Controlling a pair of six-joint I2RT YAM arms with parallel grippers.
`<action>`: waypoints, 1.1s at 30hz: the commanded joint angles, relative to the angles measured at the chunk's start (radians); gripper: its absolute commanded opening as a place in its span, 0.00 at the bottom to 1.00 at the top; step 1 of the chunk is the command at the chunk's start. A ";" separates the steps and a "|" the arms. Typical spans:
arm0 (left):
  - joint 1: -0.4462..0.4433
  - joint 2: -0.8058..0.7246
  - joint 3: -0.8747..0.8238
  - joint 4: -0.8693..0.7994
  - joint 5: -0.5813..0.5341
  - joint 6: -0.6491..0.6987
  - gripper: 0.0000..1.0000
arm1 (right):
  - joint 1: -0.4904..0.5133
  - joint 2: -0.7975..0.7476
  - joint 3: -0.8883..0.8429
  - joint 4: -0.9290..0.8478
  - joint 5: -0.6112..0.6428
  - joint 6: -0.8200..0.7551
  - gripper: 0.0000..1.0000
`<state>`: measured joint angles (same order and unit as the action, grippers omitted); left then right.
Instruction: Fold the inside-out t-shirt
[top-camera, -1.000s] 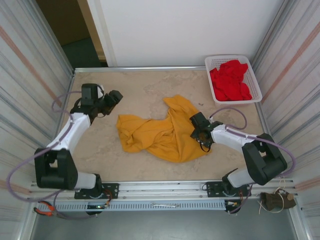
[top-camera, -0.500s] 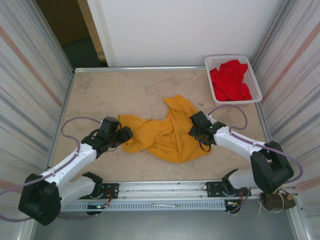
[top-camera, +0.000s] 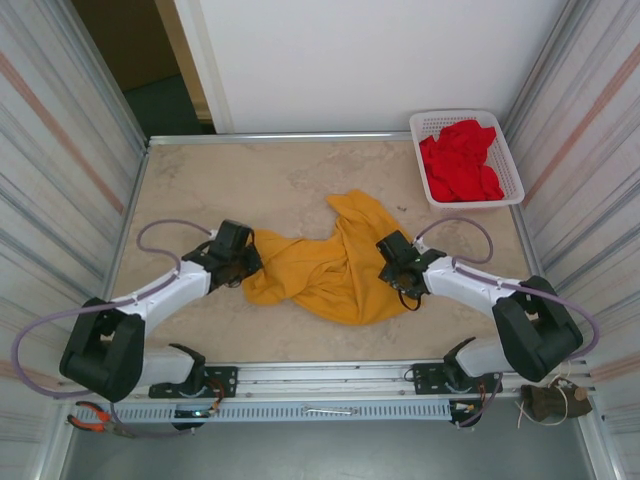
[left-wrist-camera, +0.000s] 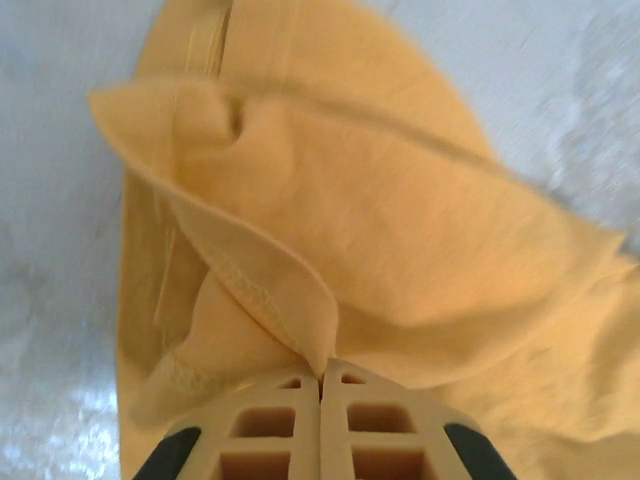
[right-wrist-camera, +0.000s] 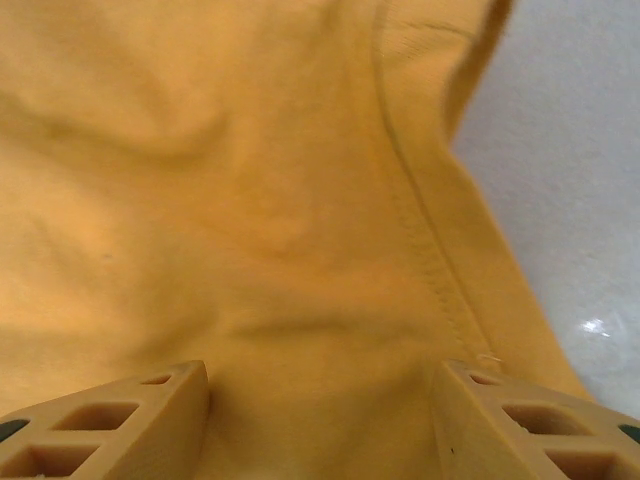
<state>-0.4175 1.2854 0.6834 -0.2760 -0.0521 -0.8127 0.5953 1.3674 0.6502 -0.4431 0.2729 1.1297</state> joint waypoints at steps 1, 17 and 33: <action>0.058 -0.047 0.139 -0.027 0.014 0.122 0.00 | -0.003 -0.043 -0.024 -0.061 0.061 0.107 0.59; 0.387 0.271 0.647 -0.125 0.417 0.196 0.83 | -0.020 -0.231 0.028 -0.179 0.104 0.051 0.60; 0.318 -0.198 -0.152 -0.052 0.264 0.115 0.91 | -0.051 -0.166 -0.044 0.050 -0.253 -0.321 0.71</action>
<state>-0.0967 1.0626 0.5735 -0.3767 0.2340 -0.6769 0.5278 1.1473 0.6254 -0.4381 0.0757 0.8509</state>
